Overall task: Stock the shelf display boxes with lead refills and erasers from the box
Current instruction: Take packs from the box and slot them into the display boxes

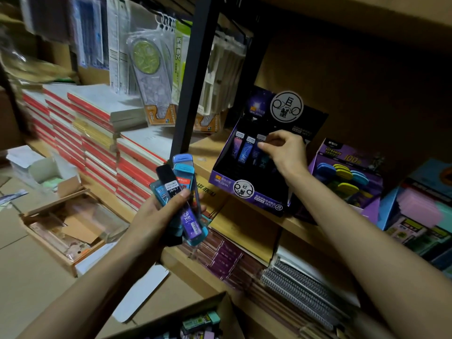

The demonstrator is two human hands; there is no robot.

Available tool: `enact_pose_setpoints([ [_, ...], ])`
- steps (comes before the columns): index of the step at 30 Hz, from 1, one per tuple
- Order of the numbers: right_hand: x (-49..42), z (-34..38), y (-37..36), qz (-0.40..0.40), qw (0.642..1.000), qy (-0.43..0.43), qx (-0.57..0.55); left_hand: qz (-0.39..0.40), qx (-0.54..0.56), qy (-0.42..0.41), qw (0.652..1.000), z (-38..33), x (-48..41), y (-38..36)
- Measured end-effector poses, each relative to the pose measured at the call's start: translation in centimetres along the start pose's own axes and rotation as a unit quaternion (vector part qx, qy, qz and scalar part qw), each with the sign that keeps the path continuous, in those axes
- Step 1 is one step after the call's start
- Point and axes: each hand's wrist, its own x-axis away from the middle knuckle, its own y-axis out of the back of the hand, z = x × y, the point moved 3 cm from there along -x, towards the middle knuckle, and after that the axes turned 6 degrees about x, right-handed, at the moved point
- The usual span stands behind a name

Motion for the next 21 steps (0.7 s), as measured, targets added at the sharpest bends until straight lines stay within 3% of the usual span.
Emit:
enact_pose_setpoints([
  [9, 0.3, -2.5, -1.3, -0.013, 0.997, -0.064, -0.046, 0.010, 0.003, -0.006, 1.000, 0.2, 0.2, -0.5],
  [14, -0.2, -1.8, -1.3, -0.020, 0.992, -0.034, 0.116, 0.020, 0.002, -0.017, 1.000, 0.0, 0.4, -0.8],
  [18, 1.2, -0.6, -0.2, -0.010, 0.960, -0.012, 0.280, 0.049, 0.003, -0.021, 0.999, -0.2, 0.9, -1.4],
  [21, 4.5, 0.9, 0.7, -0.003, 0.977, 0.062, 0.205, 0.070, 0.002, -0.014, 0.997, -0.2, 1.3, -1.8],
])
